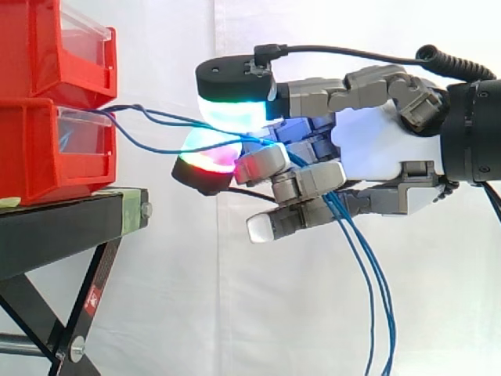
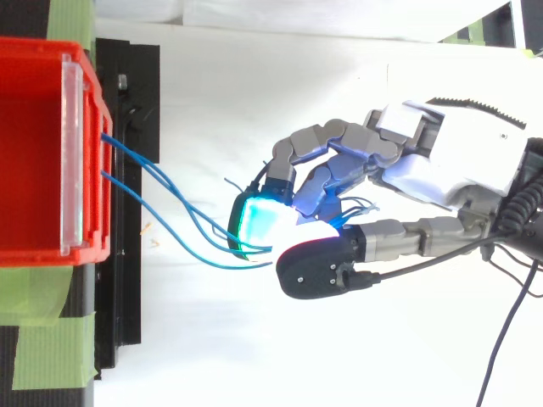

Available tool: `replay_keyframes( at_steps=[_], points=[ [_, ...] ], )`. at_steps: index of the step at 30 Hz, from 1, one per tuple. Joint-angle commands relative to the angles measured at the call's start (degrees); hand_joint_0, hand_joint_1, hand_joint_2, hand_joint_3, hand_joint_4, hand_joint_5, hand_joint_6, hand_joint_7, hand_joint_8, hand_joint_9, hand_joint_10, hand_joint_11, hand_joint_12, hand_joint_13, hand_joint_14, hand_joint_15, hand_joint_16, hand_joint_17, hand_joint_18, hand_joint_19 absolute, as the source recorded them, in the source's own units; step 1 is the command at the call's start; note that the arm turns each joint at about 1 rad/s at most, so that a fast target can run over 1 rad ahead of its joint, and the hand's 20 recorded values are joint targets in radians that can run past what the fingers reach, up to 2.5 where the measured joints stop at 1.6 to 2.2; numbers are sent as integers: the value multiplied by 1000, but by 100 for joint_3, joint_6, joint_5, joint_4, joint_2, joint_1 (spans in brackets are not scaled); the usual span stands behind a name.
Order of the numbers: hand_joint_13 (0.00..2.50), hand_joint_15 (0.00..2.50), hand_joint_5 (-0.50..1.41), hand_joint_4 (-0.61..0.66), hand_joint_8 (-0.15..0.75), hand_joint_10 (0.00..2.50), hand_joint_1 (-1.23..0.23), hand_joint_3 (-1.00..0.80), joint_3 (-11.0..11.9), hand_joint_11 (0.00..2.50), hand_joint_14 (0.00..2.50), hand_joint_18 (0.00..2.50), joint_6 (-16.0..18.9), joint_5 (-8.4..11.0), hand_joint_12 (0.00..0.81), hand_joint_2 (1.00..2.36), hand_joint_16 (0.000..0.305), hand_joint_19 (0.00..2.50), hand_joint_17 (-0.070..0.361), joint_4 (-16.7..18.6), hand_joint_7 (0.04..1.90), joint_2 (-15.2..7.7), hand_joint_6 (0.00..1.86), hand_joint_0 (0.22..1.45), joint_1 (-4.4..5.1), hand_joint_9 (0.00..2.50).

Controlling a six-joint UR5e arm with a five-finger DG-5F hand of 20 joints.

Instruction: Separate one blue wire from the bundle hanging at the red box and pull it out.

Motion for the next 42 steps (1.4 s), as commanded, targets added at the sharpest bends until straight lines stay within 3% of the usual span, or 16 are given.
replay_keyframes(
  at_steps=[1,10,12,16,23,28,34,42],
  points=[
    [892,1559,-246,252,330,538,-846,-65,0,1643,994,677,0,0,326,1027,37,794,82,0,1050,-1,840,673,0,704],
    [809,1601,-263,249,334,443,-934,-132,0,1708,909,607,0,0,336,1026,38,756,86,0,1076,-1,828,689,0,586],
    [779,1530,-266,252,332,541,-940,-142,0,1638,1010,603,-8,0,334,1025,39,753,87,0,1067,-1,833,690,0,554],
    [771,1535,-268,247,327,506,-971,-174,0,1658,969,593,-8,0,335,1025,39,737,87,0,1070,-1,830,703,0,529],
    [751,1526,-269,238,329,460,-971,-199,0,1676,954,570,-8,0,336,1023,38,736,86,0,1064,-1,825,724,0,518],
    [827,1547,-256,254,346,539,-883,-249,0,1660,999,643,-8,0,328,1021,37,793,83,0,1056,-1,825,653,0,624],
    [862,1520,-237,253,341,587,-771,-174,0,1626,1038,678,-8,0,321,1025,36,821,82,0,1039,-1,831,628,0,732],
    [911,1517,-223,249,337,649,-767,-9,0,1606,1002,708,9,0,312,1026,36,811,80,-9,1023,-1,847,672,0,808]
  ],
)
